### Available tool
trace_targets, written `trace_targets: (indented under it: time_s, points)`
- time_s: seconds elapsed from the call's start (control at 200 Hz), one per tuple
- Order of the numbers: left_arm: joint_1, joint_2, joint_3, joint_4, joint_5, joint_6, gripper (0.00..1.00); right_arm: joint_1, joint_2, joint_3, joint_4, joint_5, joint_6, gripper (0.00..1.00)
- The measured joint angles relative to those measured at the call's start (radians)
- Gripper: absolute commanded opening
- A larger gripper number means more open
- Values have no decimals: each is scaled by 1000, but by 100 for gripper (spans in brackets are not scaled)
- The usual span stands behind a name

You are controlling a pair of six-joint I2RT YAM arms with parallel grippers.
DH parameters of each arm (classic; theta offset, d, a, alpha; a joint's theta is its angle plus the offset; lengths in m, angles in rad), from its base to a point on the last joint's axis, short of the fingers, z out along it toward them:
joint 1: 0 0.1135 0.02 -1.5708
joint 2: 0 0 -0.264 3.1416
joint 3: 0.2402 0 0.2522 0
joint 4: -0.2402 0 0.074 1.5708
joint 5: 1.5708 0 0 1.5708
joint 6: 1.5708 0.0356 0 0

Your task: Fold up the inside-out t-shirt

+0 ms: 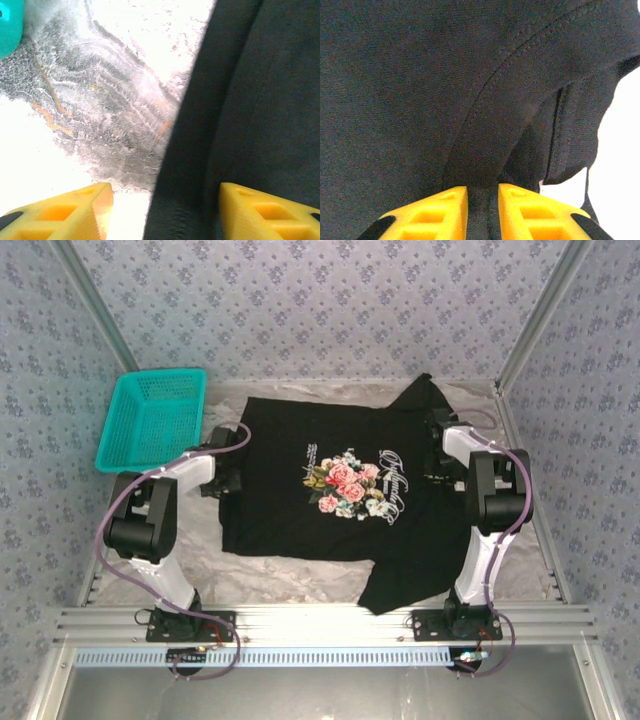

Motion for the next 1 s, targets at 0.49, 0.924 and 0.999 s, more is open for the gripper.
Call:
trace_targets:
  time_s: [0.49, 0.924, 0.999]
  points:
    - [33, -167, -72, -10, 34, -34, 58, -18, 38, 40, -53, 120, -26, 20]
    - [-240, -318, -298, -93, 81, -168, 74, 6, 38, 40, -52, 108, -32, 18]
    - [-240, -317, -307, -114, 51, -183, 70, 5, 39, 41, -55, 115, -37, 17]
